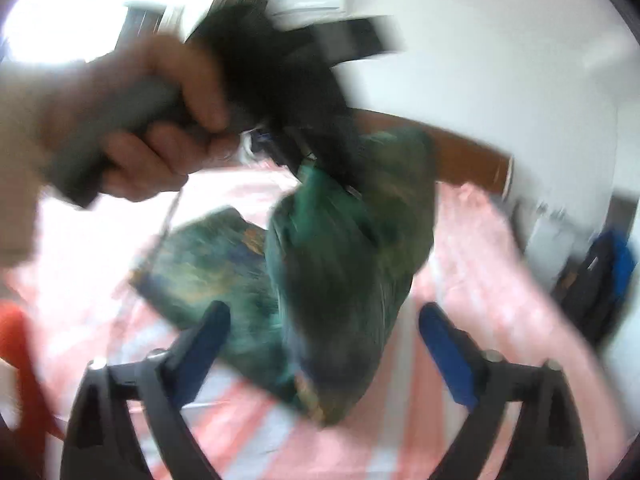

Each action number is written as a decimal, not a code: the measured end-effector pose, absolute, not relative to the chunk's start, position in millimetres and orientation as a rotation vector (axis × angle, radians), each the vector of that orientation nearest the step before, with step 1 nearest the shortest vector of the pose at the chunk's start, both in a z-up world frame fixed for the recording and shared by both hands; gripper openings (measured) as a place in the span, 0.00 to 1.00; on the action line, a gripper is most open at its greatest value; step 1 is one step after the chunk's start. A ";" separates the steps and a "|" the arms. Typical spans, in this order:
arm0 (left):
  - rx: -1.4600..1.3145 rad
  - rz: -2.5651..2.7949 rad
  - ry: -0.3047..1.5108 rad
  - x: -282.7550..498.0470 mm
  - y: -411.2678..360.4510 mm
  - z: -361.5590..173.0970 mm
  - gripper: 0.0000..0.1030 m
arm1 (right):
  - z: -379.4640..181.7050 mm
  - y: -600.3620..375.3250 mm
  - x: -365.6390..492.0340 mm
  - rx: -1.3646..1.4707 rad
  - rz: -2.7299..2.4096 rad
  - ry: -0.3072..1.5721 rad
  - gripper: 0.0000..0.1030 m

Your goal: Fold large clothes

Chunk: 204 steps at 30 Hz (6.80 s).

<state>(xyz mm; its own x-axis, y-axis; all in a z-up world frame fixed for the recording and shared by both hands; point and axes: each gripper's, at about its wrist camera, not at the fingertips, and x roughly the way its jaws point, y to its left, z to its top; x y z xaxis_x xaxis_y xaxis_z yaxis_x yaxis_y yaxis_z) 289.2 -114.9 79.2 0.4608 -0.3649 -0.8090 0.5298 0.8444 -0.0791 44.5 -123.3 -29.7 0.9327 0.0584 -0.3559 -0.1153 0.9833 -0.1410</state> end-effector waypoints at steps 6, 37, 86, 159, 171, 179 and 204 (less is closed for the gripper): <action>0.082 -0.434 0.947 318.3 -11.6 71.5 0.19 | -60.9 -138.0 10.5 -0.113 0.134 0.421 0.93; -0.554 0.037 0.757 241.7 212.3 -92.3 0.90 | -30.3 -54.7 237.3 -0.039 0.386 0.647 0.60; -0.177 0.177 0.816 222.6 209.9 -169.9 0.97 | -106.2 87.2 356.6 -0.062 0.260 0.746 0.85; -0.142 0.035 0.917 127.1 90.4 -149.7 0.99 | -182.0 -107.1 74.8 -0.019 0.007 0.779 1.00; -0.281 -0.150 0.783 139.8 116.2 -68.5 0.96 | -182.6 -105.6 73.9 -0.024 0.004 0.776 1.00; -0.320 -0.284 0.919 288.2 141.9 -23.5 0.97 | -182.1 -105.6 74.2 -0.024 0.004 0.776 1.00; -0.384 -0.407 1.199 329.7 177.9 -146.8 1.00 | -176.5 -159.0 279.3 0.989 0.505 0.964 0.99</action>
